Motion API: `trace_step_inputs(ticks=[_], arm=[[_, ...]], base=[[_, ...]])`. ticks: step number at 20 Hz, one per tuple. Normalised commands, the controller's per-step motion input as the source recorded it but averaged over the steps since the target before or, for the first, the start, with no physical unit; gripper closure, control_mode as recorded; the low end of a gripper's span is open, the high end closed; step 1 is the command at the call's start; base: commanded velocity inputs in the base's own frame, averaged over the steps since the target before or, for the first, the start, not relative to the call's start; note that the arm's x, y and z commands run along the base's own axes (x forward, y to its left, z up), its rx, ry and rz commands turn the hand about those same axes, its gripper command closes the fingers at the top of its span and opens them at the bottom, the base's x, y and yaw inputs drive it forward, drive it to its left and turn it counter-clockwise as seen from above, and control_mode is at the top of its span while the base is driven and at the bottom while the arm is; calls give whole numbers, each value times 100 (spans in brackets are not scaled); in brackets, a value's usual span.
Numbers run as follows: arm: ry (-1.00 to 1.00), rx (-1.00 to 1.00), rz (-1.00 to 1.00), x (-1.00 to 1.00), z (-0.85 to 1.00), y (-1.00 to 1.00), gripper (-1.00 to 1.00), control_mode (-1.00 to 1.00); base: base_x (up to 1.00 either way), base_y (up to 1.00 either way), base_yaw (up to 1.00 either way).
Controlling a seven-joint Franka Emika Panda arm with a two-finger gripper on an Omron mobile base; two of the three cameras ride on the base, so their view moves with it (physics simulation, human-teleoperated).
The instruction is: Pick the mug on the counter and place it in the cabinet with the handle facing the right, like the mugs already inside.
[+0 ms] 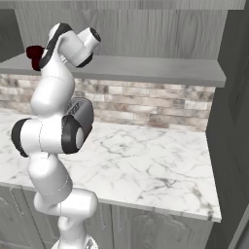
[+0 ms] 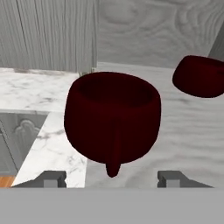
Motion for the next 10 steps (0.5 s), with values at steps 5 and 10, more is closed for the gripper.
trace_step_inputs(ticks=[5, 10], arm=[[-2, 3, 0, 5, 5, 0, -100, -100], [-2, 7, 0, -6, 19, 0, -100, -100]], base=[[0, 0, 0], [0, 0, 0]])
